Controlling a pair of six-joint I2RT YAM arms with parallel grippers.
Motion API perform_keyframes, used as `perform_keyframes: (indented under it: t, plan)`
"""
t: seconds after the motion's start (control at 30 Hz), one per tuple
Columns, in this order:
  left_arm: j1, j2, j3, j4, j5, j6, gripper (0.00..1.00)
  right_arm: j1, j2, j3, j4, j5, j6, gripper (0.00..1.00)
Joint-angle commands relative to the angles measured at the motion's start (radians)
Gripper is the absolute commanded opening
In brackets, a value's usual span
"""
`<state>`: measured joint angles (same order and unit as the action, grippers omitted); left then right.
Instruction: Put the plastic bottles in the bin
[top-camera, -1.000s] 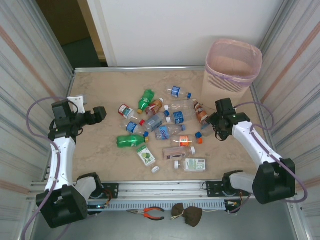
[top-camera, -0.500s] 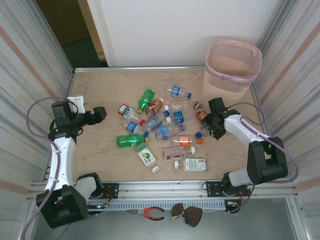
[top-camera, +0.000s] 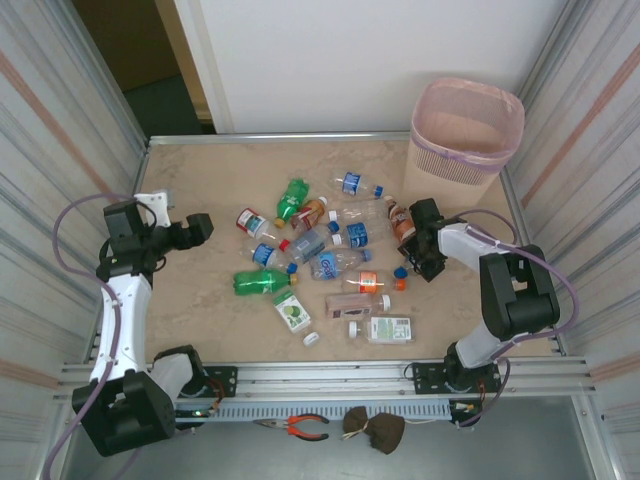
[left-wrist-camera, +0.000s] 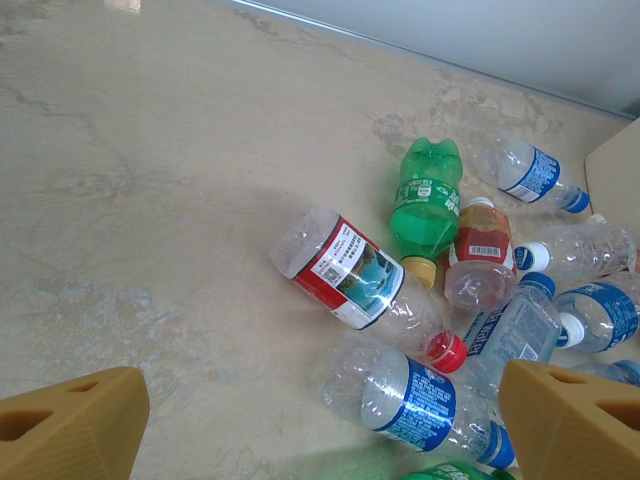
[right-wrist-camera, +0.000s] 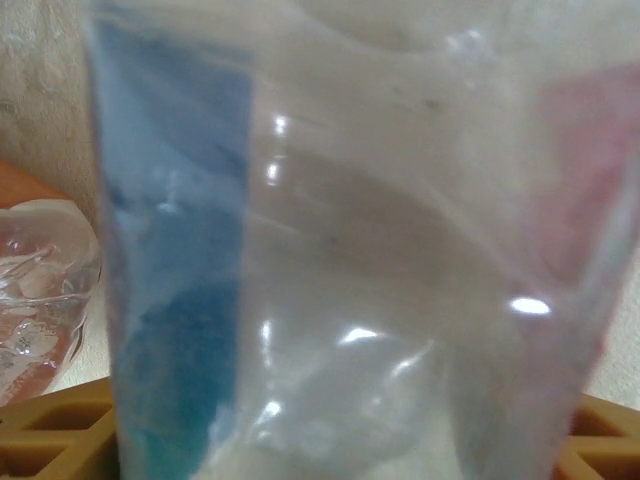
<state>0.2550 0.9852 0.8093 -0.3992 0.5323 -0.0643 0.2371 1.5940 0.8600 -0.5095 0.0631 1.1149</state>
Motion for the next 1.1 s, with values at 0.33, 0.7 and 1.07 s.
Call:
perform_keyframes:
  t: [0.33, 0.7, 1.07]
  plan:
    - [-0.002, -0.002, -0.006, -0.003, 0.017, 0.008, 0.91, -0.008, -0.017, -0.006, -0.011, 0.017, -0.008, 0.59]
    - [-0.002, -0.004, -0.004, -0.001, 0.020, 0.006, 0.91, -0.013, -0.178, -0.021, -0.124, 0.088, -0.063, 0.58]
    - [-0.001, -0.012, -0.006, 0.003, 0.019, 0.006, 0.91, -0.013, -0.424, 0.082, -0.321, 0.137, -0.315, 0.57]
